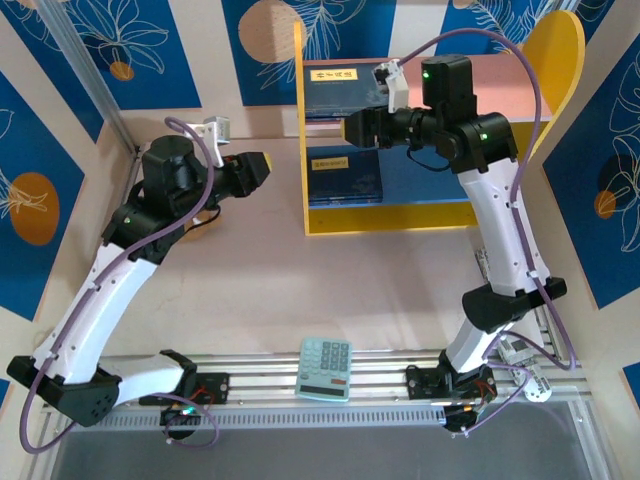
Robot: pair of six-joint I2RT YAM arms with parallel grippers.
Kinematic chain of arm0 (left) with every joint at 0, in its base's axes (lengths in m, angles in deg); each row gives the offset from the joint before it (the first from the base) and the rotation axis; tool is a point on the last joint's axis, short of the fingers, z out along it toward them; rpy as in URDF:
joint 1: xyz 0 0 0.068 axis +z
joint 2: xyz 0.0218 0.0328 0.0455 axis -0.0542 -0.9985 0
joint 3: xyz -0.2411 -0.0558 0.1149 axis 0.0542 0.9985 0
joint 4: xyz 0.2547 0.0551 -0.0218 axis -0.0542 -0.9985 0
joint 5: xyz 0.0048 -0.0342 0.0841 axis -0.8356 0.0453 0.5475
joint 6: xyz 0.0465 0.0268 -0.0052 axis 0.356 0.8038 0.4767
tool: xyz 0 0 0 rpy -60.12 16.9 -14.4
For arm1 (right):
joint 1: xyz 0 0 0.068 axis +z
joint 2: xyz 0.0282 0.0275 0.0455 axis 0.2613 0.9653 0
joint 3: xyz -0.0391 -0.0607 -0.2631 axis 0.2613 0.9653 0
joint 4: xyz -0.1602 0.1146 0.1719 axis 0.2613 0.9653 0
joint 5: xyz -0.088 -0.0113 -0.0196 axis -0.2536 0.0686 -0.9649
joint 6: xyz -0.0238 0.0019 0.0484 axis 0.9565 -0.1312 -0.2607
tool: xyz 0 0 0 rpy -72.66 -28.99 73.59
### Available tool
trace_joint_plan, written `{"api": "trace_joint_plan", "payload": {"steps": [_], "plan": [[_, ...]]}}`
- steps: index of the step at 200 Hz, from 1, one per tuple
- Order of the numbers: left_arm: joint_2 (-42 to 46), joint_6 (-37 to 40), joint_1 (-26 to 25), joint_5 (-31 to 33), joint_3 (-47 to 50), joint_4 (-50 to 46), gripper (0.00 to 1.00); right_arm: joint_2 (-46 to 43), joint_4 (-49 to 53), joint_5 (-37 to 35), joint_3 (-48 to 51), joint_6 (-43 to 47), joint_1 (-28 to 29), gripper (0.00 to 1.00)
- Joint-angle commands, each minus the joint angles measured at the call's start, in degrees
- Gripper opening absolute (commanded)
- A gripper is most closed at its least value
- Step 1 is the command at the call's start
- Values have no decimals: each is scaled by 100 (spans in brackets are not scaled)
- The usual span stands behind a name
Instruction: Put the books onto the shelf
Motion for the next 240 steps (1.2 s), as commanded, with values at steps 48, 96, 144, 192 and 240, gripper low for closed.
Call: {"api": "trace_joint_plan", "payload": {"steps": [48,96,144,192,240], "plan": [[170,103,-61,135,-180,-115,39,419,123,-152,-576,-35,305,51],[200,144,-61,165,-220,-176,39,631,185,-155,-837,-43,358,51],[222,175,-62,182,-238,-226,39,829,234,-139,-1036,-57,367,52],[262,234,-69,227,-257,-284,39,1016,316,-160,-1295,-47,365,52],[269,258,-54,244,-255,-302,39,1063,366,-187,-1396,-22,332,52]]}}
